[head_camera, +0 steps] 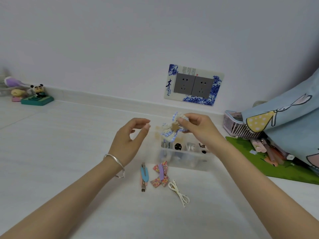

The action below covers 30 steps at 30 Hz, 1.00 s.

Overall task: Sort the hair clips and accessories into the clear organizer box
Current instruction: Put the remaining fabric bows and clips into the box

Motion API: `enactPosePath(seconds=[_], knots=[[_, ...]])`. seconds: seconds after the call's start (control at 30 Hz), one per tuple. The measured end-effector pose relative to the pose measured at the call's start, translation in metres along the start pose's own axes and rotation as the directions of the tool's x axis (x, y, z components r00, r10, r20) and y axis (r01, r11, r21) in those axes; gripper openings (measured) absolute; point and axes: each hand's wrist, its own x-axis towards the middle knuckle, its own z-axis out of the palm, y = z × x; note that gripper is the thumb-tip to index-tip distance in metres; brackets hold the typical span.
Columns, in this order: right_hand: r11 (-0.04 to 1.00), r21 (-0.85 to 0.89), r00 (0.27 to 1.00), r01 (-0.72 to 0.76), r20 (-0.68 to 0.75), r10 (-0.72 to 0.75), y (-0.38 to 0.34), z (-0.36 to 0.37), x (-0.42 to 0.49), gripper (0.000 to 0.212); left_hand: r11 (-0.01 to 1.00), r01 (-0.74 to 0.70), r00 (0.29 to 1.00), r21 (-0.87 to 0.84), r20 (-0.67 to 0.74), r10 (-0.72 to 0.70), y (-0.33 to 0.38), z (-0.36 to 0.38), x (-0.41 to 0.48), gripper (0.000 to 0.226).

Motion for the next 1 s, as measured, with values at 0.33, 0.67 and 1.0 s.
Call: enactPosePath(seconds=[0.33, 0.67, 1.0], knots=[[0.901, -0.426, 0.919, 0.08, 0.382, 0.099, 0.012, 0.011, 0.034, 0.019, 0.983, -0.022, 0.999, 0.183, 0.032, 0.017, -0.009, 0.004, -0.001, 0.021], [0.795, -0.503, 0.936, 0.339, 0.264, -0.232, 0.02, 0.006, 0.014, 0.038, 0.971, -0.023, 0.995, 0.236, 0.096, 0.001, -0.014, 0.003, -0.002, 0.025], [0.554, -0.716, 0.892, 0.424, 0.438, -0.116, 0.019, 0.016, -0.003, 0.047, 0.924, -0.103, 0.949, 0.367, 0.313, -0.019, -0.023, 0.005, -0.005, 0.045]])
